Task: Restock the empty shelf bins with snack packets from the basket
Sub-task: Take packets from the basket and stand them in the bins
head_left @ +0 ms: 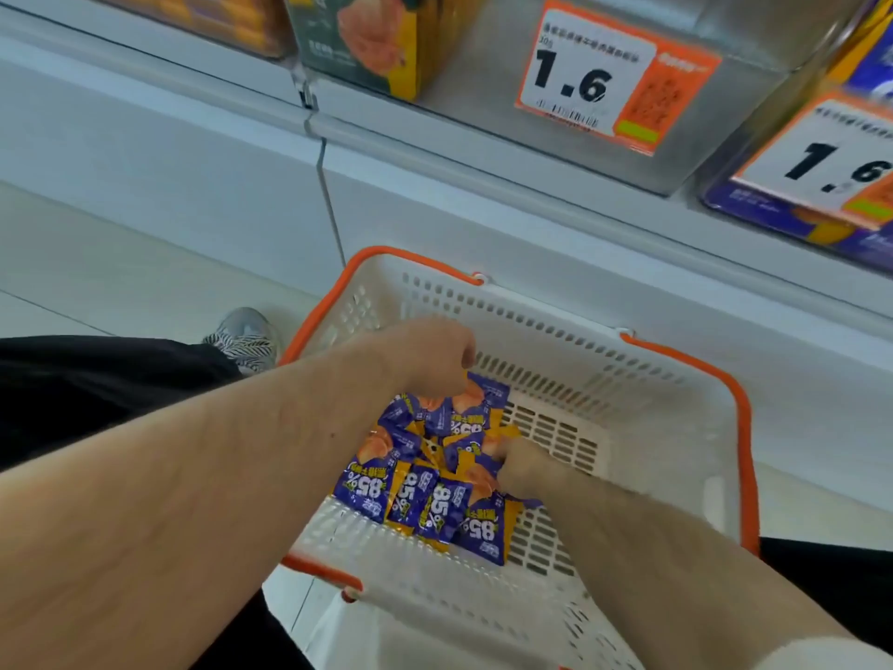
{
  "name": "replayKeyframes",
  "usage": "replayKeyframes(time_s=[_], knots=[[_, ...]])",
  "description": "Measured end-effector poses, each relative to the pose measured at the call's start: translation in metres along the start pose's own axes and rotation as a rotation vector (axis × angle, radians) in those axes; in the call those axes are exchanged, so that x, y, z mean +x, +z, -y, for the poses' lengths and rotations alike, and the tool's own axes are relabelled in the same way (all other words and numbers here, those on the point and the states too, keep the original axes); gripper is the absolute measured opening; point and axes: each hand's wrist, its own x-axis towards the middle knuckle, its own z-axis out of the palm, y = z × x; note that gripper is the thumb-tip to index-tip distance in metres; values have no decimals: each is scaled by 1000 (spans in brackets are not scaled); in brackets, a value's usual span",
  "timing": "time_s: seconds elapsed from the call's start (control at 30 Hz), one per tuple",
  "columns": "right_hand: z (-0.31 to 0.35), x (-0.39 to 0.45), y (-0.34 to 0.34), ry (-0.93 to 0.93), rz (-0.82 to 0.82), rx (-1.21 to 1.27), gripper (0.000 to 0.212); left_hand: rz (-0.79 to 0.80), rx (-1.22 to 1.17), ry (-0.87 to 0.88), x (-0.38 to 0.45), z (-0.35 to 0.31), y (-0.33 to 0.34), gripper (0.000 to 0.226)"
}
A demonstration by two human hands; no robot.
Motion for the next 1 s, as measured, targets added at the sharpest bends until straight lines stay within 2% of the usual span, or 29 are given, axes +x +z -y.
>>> replayKeyframes(time_s=[0.13, 0.23, 0.3, 0.37, 0.43, 0.5, 0.57, 0.7, 0.8, 0.83, 0.87, 0.93, 0.97, 1.0], knots=[[4, -32, -53, -48, -53, -157, 10, 21, -11, 9, -4, -7, 0, 41], [-1, -77, -107, -79, -141, -47, 5, 7, -60, -1, -8, -12, 0, 40], [-9, -108, -137, -123, -204, 140, 17, -15, -96, -21, -12, -16, 1, 44], [-20, -139, -155, -201, -219, 546, 26, -48, -188, -39, -17, -23, 1, 56], [-30, -167, -166, -301, -194, 957, 32, -78, -405, -23, -24, -35, 0, 63], [-41, -193, -173, -382, -183, 1208, 33, -103, -694, 29, -32, -53, -3, 49], [-48, -214, -175, -456, -143, 1349, 31, -107, -953, 101, -40, -74, -7, 30], [-54, -246, -173, -534, -175, 1415, 30, -206, -1261, 221, -49, -124, -10, 21], [-61, -272, -175, -492, -284, 1339, 27, -361, -1279, 236, -51, -157, -16, 13], [-64, -281, -178, -429, -425, 1192, 23, -404, -1212, 239, -50, -164, -19, 13], [-69, -289, -182, -337, -635, 981, 20, -435, -1112, 252, -50, -171, -24, 13], [-81, -305, -190, -178, -1125, 561, 25, -480, -873, 280, -51, -184, -36, 11], [-84, -314, -194, -208, -1308, 358, 32, -501, -742, 295, -52, -191, -43, 10], [-85, -322, -196, -296, -1392, 173, 40, -524, -603, 317, -52, -199, -50, 11]])
